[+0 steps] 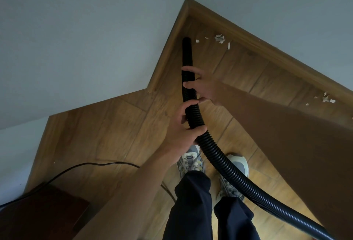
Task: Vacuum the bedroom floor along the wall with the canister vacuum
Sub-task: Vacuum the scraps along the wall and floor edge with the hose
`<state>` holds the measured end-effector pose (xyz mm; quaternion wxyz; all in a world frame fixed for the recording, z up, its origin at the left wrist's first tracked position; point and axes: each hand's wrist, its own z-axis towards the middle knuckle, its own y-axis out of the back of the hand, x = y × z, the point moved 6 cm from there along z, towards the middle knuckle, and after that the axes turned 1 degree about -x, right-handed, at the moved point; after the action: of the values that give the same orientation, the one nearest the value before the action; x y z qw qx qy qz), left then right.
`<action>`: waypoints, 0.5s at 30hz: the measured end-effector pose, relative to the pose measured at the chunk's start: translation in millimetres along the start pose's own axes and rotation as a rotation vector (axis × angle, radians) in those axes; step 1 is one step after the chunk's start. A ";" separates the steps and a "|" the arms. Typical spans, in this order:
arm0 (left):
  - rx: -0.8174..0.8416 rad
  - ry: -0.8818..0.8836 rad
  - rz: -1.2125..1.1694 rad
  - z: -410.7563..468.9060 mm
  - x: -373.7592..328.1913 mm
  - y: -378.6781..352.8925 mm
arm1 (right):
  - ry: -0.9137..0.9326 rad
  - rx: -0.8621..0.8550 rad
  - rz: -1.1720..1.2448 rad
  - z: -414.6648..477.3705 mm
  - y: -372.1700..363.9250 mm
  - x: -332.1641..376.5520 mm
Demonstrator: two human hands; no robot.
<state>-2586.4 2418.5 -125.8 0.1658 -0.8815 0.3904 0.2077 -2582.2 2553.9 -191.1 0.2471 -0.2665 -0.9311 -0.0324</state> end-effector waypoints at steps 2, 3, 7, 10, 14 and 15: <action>0.032 0.021 0.013 -1.2 2.9 -2.2 | -0.006 -0.003 0.011 -4.1 3.6 -5.1; 0.049 0.034 0.027 -1.5 4.5 -3.3 | -0.011 -0.009 0.022 -6.1 6.4 -8.0; 0.092 0.063 0.073 -1.5 5.7 -8.9 | -0.036 -0.026 0.072 -11.5 17.4 -18.8; 0.108 0.060 0.096 0.3 3.9 -14.9 | -0.038 -0.049 0.096 -13.8 26.3 -21.7; 0.118 0.036 0.132 3.6 0.8 -21.8 | -0.039 -0.065 0.119 -15.0 35.9 -21.9; 0.121 0.033 0.141 4.2 -0.3 -23.3 | -0.040 -0.069 0.124 -15.3 37.9 -21.7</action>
<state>-2570.0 2435.5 -126.2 0.1970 -0.8436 0.4659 0.1802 -2540.0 2573.0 -190.7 0.2209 -0.3327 -0.9157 -0.0438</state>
